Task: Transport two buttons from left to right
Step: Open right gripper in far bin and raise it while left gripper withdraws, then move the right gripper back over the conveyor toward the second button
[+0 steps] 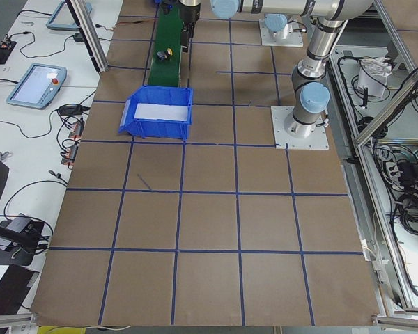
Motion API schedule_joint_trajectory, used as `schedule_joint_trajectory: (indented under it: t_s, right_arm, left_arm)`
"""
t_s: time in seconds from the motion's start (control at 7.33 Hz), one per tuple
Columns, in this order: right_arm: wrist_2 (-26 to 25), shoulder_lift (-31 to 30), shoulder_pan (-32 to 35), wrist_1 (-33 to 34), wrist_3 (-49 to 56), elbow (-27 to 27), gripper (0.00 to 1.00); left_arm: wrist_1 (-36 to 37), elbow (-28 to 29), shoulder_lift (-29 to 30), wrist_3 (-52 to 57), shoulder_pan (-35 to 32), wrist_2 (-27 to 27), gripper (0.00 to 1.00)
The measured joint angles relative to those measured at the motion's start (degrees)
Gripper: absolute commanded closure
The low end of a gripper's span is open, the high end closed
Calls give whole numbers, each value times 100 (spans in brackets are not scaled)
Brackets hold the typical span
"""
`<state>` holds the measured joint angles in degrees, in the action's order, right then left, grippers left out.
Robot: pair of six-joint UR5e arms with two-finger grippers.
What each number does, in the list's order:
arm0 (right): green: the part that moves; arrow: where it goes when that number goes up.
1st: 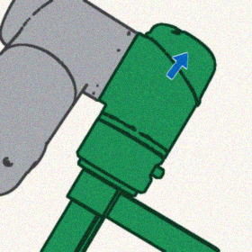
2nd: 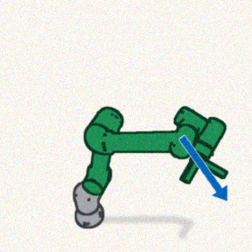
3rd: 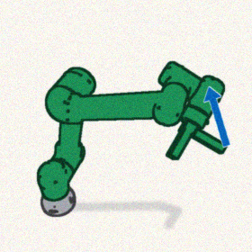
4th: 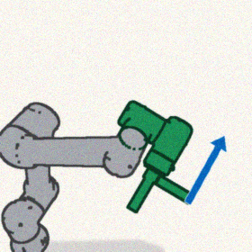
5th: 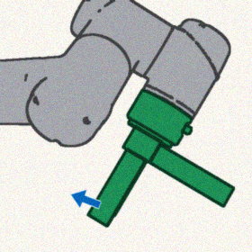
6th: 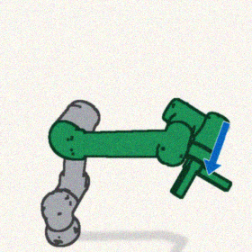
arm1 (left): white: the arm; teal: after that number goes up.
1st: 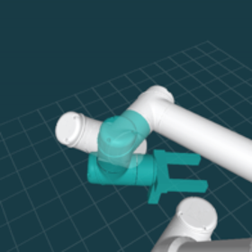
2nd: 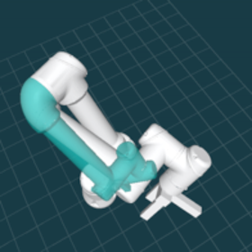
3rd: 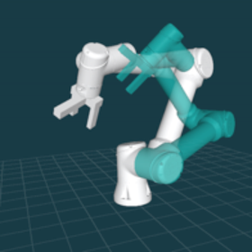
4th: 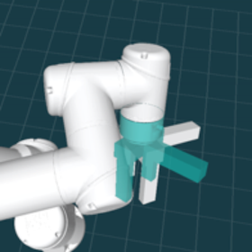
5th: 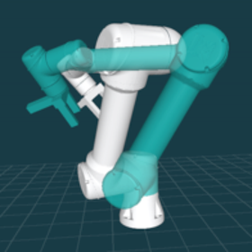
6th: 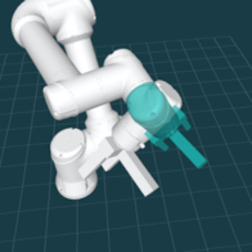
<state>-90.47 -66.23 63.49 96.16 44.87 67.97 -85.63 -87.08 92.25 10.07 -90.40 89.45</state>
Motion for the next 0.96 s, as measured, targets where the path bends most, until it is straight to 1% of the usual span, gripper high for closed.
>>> schedule_joint_trajectory:
  t_s: [0.27, 0.41, 0.55, 0.68, 0.82, 0.96]
  right_arm:
    - [-36, -493, 681, -166, -606, 87, 43]
    - [-48, -778, 989, -259, -959, 243, 34]
    - [-52, -1141, 1275, -301, -1325, 530, 23]
    - [-40, -1501, 1532, -311, -1661, 883, 21]
    - [-9, -1791, 1758, -300, -1977, 1215, 4]
    - [2, -2001, 1981, -289, -2356, 1465, 1]
  left_arm:
    - [-2, -236, -164, -70, -24, 26, 0]
    - [-5, -535, -422, -75, -26, 45, 0]
    - [-14, -845, -705, -71, -17, 70, 0]
    - [-38, -1043, -893, -69, -12, 100, 0]
    - [-54, -1136, -969, -66, -12, 113, 0]
    - [-54, -1157, -978, -62, -5, 116, 0]
